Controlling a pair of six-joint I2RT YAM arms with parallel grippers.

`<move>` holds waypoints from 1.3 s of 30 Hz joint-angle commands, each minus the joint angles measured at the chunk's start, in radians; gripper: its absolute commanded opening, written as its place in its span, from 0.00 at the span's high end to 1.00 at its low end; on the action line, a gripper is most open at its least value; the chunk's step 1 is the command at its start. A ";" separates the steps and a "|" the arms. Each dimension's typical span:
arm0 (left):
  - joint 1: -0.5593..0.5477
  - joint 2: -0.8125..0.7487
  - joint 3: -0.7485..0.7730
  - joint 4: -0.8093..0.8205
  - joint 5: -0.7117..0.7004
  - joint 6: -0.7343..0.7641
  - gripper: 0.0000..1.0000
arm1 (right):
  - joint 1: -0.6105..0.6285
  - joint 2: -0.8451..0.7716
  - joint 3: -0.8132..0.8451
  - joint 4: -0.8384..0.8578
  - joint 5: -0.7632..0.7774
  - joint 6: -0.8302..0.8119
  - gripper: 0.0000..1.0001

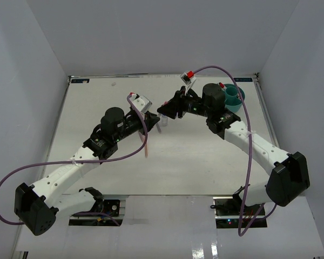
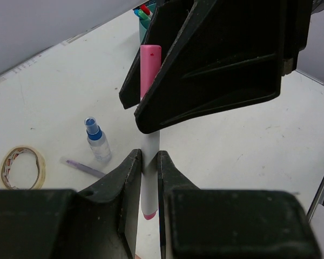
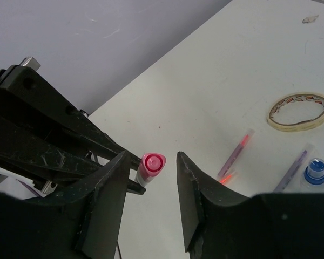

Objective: Sort the stationery into containers
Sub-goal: Place the pen in the storage box.

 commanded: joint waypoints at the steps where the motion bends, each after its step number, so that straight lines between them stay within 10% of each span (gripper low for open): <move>1: 0.001 -0.016 -0.005 0.024 -0.002 0.004 0.83 | 0.003 -0.003 0.028 0.039 -0.015 -0.002 0.55; 10: 0.001 -0.006 -0.005 0.019 -0.022 0.002 0.70 | 0.003 -0.014 0.015 0.042 0.009 -0.019 0.83; 21: 0.002 0.036 0.048 -0.072 -0.288 -0.073 0.03 | -0.077 -0.053 0.028 -0.050 0.402 -0.187 0.92; 29: 0.189 0.174 0.168 -0.290 -0.392 -0.264 0.02 | -0.230 0.045 0.108 0.019 0.935 -0.469 0.92; 39: 0.381 0.152 0.171 -0.304 -0.340 -0.323 0.02 | -0.445 0.281 0.243 0.111 0.899 -0.543 0.92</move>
